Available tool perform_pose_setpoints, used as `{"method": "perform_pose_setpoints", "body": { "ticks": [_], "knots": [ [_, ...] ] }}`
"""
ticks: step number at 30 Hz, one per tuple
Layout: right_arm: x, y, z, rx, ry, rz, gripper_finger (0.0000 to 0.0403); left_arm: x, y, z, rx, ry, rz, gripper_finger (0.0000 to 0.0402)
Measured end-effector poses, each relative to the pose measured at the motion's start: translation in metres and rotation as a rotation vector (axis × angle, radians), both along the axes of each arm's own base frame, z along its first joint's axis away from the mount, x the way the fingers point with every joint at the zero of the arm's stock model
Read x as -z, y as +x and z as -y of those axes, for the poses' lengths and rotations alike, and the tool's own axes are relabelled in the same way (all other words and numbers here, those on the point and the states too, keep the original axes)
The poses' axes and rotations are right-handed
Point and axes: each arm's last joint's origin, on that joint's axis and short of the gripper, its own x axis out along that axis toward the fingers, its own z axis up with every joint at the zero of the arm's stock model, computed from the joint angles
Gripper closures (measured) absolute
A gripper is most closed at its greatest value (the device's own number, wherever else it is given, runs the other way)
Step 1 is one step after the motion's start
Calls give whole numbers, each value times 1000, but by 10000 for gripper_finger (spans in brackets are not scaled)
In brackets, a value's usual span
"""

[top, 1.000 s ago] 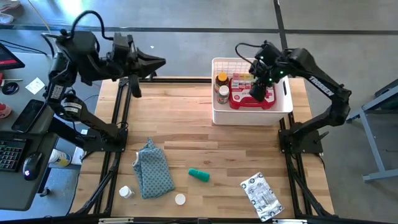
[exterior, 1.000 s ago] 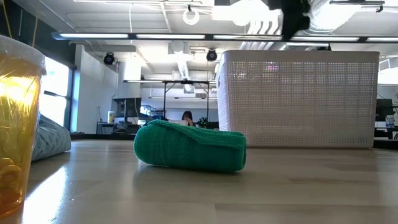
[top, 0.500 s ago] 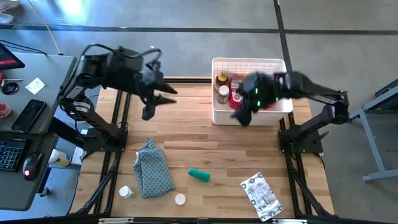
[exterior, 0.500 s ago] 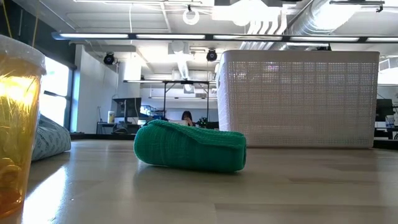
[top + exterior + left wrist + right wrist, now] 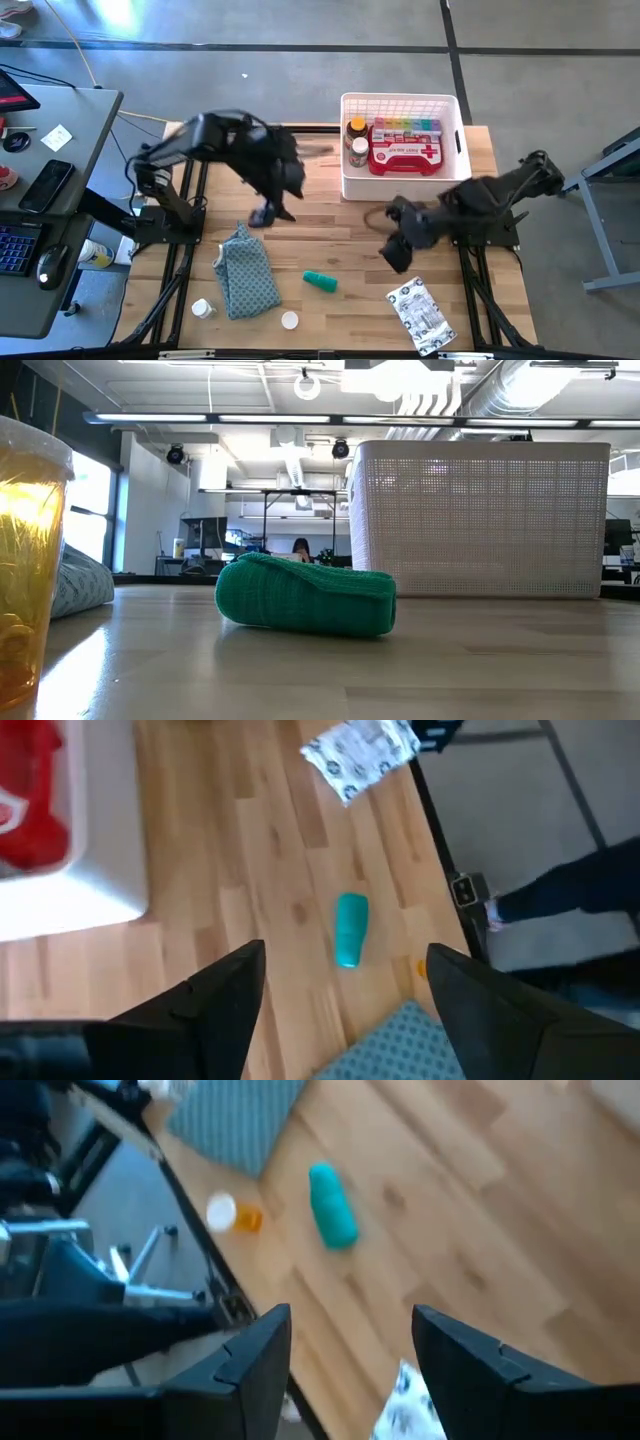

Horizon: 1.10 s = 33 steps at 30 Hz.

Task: Pick & place medical supplies in basket/bin
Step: Put the light green bandage into the white bin

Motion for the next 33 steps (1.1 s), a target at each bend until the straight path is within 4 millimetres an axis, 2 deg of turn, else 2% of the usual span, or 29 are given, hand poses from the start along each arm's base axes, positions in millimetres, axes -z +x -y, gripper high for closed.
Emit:
{"method": "perform_pose_setpoints", "body": {
  "ticks": [5, 12, 15, 17, 21, 27, 29, 31, 33],
  "knots": [
    [14, -17, -34, -67, 41, -61, 204, 21, 31, 35, 37, 104, -16, 104],
    [24, -54, -88, -167, 120, -77, 204, 91, 88, 62, 10, 139, -258, 117],
    [26, -75, -108, -203, 118, -47, 204, 119, 108, 73, 31, 159, -315, 123],
    [27, -89, -117, -225, 104, -43, 204, 131, 115, 84, 60, 168, -323, 126],
    [29, -108, -126, -236, 93, -45, 204, 160, 128, 103, 102, 188, -383, 128],
    [28, -112, -128, -226, 72, -3, 204, 203, 140, 123, 147, 205, -396, 122],
    [29, -111, -129, -223, 59, 10, 204, 225, 143, 126, 137, 196, -393, 120],
    [29, -110, -130, -226, 58, 14, 204, 247, 140, 124, 117, 204, -466, 120],
    [30, -109, -131, -235, 46, 17, 204, 261, 140, 123, 102, 197, -473, 119]
  ]
}}
